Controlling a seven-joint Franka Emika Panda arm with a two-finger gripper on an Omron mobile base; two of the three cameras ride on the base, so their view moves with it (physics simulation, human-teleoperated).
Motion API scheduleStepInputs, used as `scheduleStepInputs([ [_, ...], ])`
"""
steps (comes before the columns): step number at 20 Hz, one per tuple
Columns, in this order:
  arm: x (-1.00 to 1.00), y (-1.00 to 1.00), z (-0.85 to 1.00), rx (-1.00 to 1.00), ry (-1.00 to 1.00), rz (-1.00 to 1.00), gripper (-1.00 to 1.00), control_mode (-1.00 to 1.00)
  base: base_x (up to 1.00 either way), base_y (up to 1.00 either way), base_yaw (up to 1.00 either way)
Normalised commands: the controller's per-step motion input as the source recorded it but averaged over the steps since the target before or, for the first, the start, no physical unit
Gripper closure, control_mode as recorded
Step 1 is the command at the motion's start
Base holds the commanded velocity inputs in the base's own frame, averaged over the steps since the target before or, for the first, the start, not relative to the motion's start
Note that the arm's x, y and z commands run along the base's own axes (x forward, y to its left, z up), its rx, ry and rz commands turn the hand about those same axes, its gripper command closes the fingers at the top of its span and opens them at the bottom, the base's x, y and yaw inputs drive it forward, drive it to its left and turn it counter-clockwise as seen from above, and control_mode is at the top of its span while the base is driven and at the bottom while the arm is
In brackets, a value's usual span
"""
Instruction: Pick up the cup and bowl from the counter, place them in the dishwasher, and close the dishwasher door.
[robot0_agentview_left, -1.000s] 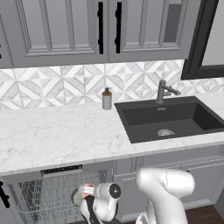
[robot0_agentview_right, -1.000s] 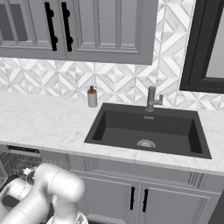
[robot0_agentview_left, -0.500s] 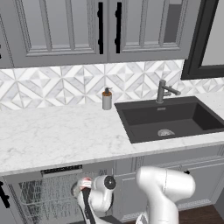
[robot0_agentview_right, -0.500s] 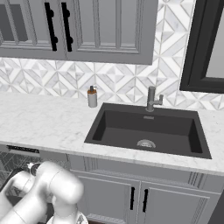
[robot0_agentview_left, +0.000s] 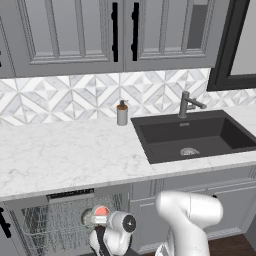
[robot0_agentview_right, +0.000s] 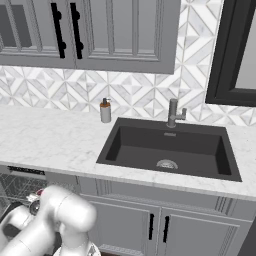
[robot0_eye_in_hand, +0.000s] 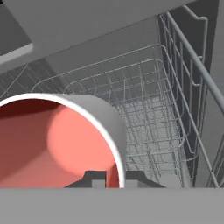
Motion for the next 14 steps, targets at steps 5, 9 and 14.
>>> scheduleStepInputs([
  [5, -0.52, 0.03, -0.09, 0.0, -0.23, 0.0, 1.0, -1.0, 0.0, 0.0, 0.0],
  [9, -0.41, 0.0, 0.02, 0.0, -0.01, 0.0, -1.0, -1.0, 0.0, 0.0, 0.0],
  [14, -0.04, 0.0, 0.21, 0.0, -0.05, 0.0, -1.0, -1.0, 0.0, 0.0, 0.0],
])
